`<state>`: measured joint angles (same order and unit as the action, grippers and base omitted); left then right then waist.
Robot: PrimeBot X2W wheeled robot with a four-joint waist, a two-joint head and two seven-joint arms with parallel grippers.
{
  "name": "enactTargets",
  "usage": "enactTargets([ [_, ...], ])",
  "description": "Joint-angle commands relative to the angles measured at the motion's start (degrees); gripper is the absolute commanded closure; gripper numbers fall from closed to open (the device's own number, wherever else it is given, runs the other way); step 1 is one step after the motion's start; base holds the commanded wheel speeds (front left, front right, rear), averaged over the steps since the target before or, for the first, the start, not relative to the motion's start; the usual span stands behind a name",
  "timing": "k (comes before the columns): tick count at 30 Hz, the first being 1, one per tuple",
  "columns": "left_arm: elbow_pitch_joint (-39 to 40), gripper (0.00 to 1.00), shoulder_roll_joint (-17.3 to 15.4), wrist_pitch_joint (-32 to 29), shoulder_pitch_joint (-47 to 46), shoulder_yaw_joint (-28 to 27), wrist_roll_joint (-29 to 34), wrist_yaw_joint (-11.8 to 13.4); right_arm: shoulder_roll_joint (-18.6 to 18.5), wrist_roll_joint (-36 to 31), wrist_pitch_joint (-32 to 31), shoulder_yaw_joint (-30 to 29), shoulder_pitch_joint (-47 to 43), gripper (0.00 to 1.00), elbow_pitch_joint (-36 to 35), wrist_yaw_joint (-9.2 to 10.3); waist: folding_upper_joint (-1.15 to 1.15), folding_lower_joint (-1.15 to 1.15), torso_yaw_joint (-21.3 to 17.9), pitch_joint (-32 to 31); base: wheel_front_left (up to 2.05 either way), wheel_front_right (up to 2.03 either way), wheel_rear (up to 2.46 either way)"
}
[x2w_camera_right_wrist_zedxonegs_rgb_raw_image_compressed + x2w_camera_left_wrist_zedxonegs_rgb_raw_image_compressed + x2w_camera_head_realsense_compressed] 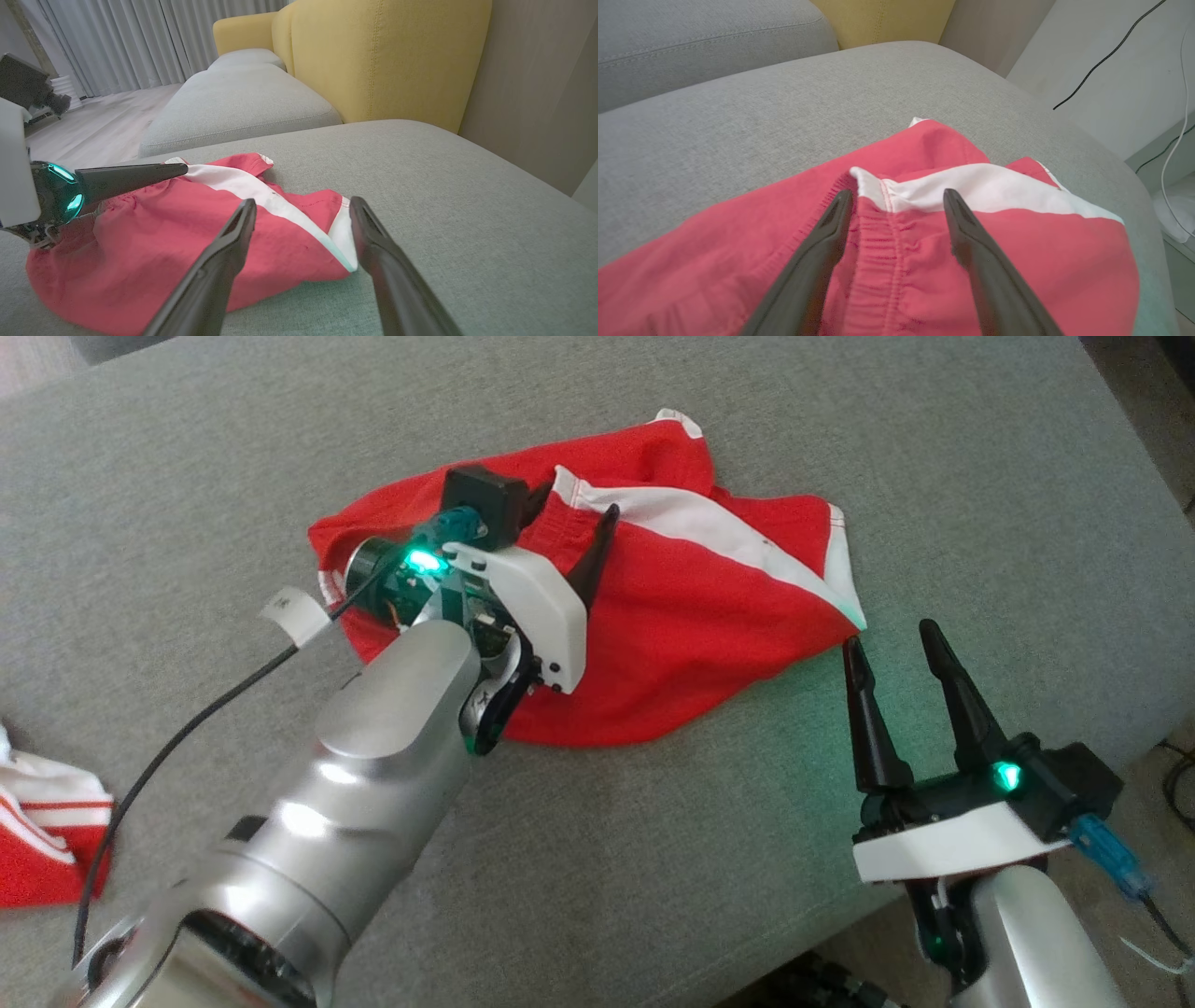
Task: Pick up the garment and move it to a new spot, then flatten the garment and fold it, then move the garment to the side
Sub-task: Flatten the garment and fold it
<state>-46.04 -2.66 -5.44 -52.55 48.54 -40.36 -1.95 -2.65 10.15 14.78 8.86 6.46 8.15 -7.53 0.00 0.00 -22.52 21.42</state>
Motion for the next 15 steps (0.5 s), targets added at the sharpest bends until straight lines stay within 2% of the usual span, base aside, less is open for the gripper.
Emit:
enactTargets([
  [1,1.3,0.00,-0.2,0.7,-3.1,-0.3,-1.0,0.1,-0.2,0.6,0.2,1.3,0.8,0.00,-1.4,0.04,0.00,0.00,-0.3,-0.1,0.00,0.00,0.00],
  [6,0.2,0.00,-0.2,2.1,-4.4,2.4,-4.0,-0.1,-0.2,0.8,0.2,1.8,0.6,0.00,-1.3,0.04,0.00,0.00,-1.2,-0.3,0.00,0.00,0.00],
  [12,-1.7,0.00,-0.2,4.9,-5.8,5.4,-5.9,1.0,-0.2,1.1,0.2,2.5,0.5,0.00,-1.1,0.04,0.00,0.00,-2.3,-0.8,0.00,0.00,0.00],
  [13,-2.2,0.10,-0.2,5.3,-6.1,5.9,-6.0,1.2,-0.2,1.1,0.2,2.6,0.4,0.00,-1.1,0.04,0.00,0.00,-2.5,-0.8,0.00,0.00,0.00],
  [14,-2.8,0.27,-0.2,5.8,-6.4,6.4,-6.0,1.5,-0.2,1.2,0.2,2.7,0.4,0.00,-1.1,0.04,0.00,0.00,-2.7,-0.9,0.00,0.00,0.00],
  [15,-3.2,0.51,-0.2,6.4,-6.6,6.8,-6.0,1.8,-0.2,1.2,0.2,2.7,0.4,0.00,-1.0,0.04,0.00,0.00,-2.8,-1.0,0.00,0.00,0.00],
])
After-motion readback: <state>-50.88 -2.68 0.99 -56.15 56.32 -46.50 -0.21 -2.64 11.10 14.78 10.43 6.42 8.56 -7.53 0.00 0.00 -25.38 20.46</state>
